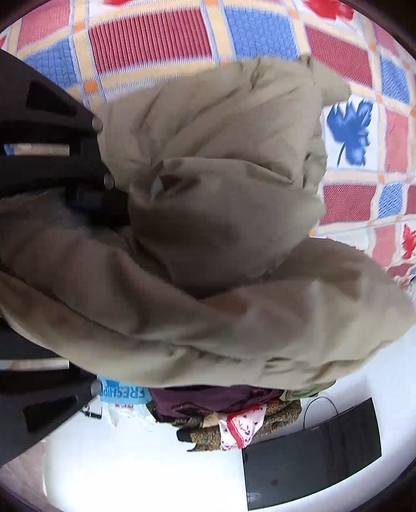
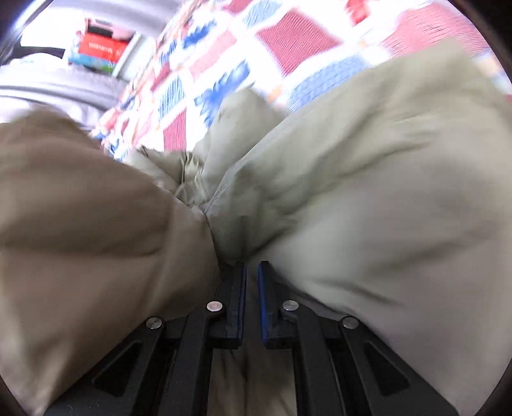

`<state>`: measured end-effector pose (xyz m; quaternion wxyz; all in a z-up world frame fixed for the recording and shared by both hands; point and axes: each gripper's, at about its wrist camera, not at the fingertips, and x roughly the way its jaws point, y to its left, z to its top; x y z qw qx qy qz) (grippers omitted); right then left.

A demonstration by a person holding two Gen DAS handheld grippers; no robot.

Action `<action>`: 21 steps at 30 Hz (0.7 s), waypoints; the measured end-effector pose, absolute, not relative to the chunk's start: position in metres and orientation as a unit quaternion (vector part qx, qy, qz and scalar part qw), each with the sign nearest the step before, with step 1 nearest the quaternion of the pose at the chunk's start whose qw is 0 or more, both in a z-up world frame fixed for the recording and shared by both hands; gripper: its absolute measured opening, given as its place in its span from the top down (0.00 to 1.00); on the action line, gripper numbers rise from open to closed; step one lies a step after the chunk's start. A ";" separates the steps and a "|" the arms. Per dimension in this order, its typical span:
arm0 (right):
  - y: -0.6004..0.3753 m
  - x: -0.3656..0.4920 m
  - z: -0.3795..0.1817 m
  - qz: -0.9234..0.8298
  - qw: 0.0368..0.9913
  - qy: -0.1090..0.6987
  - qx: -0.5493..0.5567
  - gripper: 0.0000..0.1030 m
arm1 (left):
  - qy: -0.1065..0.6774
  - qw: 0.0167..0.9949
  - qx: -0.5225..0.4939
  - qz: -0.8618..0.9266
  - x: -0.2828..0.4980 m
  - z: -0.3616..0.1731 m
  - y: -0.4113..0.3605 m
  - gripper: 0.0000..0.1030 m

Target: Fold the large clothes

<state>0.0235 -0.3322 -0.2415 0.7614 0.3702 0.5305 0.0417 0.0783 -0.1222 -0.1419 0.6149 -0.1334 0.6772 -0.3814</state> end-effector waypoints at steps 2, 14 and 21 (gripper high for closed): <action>-0.353 0.003 -0.235 0.025 0.763 0.520 0.383 0.91 | 0.682 0.594 -0.146 -0.401 0.080 -0.152 -0.143 0.36; -0.419 -0.108 -0.217 -0.052 0.750 0.490 0.441 0.91 | 0.680 0.551 -0.130 -0.465 0.083 -0.212 -0.233 0.35; -0.405 -0.149 -0.165 0.024 0.785 0.443 0.433 0.19 | 0.682 0.562 -0.101 -0.457 0.083 -0.221 -0.237 0.35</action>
